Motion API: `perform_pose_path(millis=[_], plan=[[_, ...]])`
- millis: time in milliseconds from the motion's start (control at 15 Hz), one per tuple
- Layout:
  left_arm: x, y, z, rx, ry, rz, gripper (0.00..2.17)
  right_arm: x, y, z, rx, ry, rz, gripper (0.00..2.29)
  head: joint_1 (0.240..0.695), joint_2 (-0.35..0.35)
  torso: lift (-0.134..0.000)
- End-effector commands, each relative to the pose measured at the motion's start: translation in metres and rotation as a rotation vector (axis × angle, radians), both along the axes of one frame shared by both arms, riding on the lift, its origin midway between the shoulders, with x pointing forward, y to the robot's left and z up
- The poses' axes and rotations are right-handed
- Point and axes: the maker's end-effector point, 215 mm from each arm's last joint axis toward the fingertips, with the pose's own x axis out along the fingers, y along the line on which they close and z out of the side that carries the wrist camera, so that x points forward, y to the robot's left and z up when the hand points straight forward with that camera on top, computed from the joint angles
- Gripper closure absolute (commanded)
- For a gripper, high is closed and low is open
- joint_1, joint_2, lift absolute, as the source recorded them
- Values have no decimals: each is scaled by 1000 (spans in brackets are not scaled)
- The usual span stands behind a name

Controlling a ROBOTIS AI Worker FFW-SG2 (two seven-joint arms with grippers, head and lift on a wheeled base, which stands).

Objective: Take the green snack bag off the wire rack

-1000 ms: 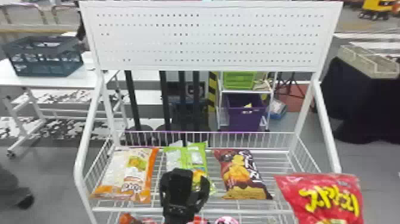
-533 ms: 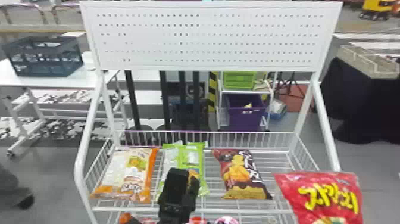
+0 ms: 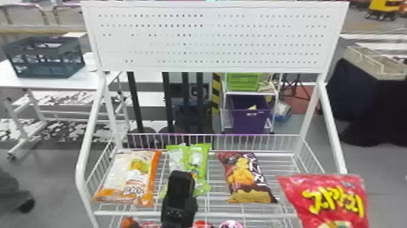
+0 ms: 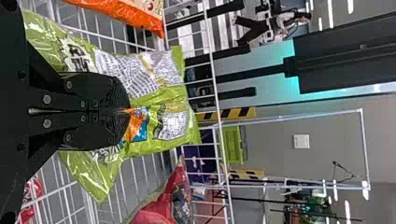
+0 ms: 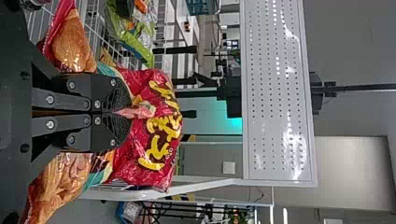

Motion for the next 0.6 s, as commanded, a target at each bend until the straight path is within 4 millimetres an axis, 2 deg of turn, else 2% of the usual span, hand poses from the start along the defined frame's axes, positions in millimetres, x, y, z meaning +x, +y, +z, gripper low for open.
perform_pose_path(millis=[0,67,267,400,533], plan=[[-7,0,23,-11,-43,-2,1777,0,0,0,1,0,0,2125,499,0,0],[-12,2,35,-22,-65,0,1777,0,0,0,1,0,0,2125,499,0,0],[-33,36,74,-33,-138,49,1777,1,0,0,3,-1,-1,2125,499,0,0],[-52,63,101,-36,-187,72,1777,1,0,1,1,-3,0,2125,499,0,0],[-82,101,126,-74,-245,96,1777,1,1,-1,2,0,0,2125,499,0,0]])
